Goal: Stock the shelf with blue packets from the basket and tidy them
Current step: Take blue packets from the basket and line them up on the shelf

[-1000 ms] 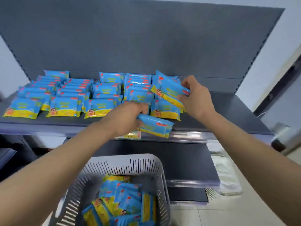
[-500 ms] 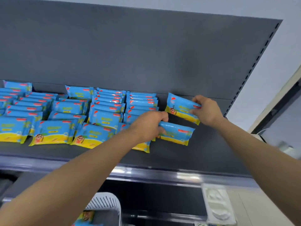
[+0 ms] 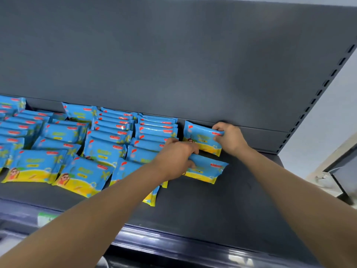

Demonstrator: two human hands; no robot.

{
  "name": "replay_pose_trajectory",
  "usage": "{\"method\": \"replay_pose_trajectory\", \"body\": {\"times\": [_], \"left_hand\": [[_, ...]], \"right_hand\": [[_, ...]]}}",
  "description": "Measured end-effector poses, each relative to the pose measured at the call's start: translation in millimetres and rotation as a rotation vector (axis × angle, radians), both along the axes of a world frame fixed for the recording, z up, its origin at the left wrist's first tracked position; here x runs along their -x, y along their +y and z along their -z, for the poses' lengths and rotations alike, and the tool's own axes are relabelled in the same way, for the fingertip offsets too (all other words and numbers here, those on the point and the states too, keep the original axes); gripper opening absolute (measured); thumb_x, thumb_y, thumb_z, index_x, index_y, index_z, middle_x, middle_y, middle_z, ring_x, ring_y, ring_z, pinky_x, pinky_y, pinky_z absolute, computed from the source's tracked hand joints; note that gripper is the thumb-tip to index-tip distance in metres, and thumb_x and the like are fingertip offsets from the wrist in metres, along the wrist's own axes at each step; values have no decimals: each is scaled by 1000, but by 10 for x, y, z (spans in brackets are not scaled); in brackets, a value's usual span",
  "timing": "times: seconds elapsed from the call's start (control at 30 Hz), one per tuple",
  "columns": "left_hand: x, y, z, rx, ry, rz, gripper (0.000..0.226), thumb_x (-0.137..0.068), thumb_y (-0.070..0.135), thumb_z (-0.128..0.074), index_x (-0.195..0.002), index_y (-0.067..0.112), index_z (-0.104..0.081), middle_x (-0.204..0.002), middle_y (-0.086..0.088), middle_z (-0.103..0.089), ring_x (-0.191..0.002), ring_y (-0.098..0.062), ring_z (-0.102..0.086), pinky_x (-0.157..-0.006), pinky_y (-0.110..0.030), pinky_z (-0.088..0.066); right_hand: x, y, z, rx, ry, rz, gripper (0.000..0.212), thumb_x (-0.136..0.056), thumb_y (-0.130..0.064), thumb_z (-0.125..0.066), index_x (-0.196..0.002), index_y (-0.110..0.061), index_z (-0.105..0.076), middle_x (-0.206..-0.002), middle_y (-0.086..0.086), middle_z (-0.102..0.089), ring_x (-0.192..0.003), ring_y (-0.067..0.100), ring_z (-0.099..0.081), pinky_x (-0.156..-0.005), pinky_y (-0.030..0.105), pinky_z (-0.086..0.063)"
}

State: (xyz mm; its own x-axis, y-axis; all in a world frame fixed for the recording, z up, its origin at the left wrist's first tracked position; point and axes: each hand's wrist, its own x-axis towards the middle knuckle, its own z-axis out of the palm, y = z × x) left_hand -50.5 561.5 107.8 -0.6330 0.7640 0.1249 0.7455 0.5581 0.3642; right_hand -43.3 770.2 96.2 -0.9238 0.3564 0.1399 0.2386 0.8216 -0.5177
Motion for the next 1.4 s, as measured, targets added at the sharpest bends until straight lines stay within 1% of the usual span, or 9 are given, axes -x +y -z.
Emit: {"method": "replay_pose_trajectory", "body": {"times": [0.1,0.23,0.5,0.67,0.8,0.9,1.17,1.27,1.4], "left_hand": [[68,141,8,-11,2,-33,23,-84,25,-64,-105,18,-57,-90,1,-60,-93,-20,-45,-85,-20,-18],[235,371,66,100,121,-29,25,-85,25,-62,-109,18,-56,-101,-1,-64,-99,-22,-54,-99,-30,-25],[632,646,142,234,312,-111,32,-88,29,-58,-117,17,-54,-111,-5,-58,-108,-25,-51,-94,-35,-27],[693,716,203,234,344,-130,37,-86,30,-60,-119,16,-52,-118,-4,-55,-115,-24,-44,-95,-35,-27],[615,626,248,244,379,-126,45,-86,28,-59,-127,16,-44,-123,-4,-49,-117,-25,-42,-98,-36,-27],[543,453,124,162,397,-125,41,-88,27,-56,-126,17,-44,-122,-4,-47,-117,-24,-41,-99,-34,-25],[199,-624,-510,-65,602,-189,32,-85,21,-60,-115,11,-55,-111,-9,-55,-104,-30,-49,-93,-35,-26],[19,-1090,-716,-114,678,-231,31,-77,13,-69,-105,5,-60,-101,-13,-59,-93,-36,-54,-89,-37,-30],[-251,-1716,-941,-151,747,-276,30,-75,13,-65,-103,2,-60,-101,-16,-59,-90,-37,-56,-87,-36,-27]], "right_hand": [[19,56,0,63,24,-6,25,-86,-4,-58,-109,-11,-63,-111,9,-64,-99,23,-58,-84,29,-44],[-9,157,-42,109,55,25,34,-88,2,-48,-116,-11,-63,-116,10,-63,-105,22,-58,-90,28,-45],[-162,112,-193,77,178,10,29,-89,-3,-52,-115,-10,-63,-116,8,-65,-108,20,-60,-95,26,-44],[-298,-11,-266,20,174,7,28,-91,-8,-52,-117,-10,-60,-111,7,-66,-104,22,-60,-94,36,-47],[-366,-131,-324,-54,153,-2,30,-91,-11,-51,-121,-11,-58,-115,6,-65,-108,21,-57,-92,32,-45],[-372,-274,-389,-102,160,-19,31,-92,-15,-52,-123,-13,-57,-117,4,-63,-108,19,-55,-84,22,-40],[-343,-1076,-706,-348,225,-197,37,-91,-19,-54,-127,-9,-53,-125,9,-57,-121,26,-45,-99,32,-35],[-368,-1484,-906,-418,284,-251,38,-91,-20,-54,-128,-8,-52,-127,9,-55,-122,27,-43,-100,36,-34],[-500,-2098,-1131,-489,375,-307,39,-91,-22,-55,-128,-9,-51,-130,6,-51,-125,26,-40,-98,34,-31]]}}
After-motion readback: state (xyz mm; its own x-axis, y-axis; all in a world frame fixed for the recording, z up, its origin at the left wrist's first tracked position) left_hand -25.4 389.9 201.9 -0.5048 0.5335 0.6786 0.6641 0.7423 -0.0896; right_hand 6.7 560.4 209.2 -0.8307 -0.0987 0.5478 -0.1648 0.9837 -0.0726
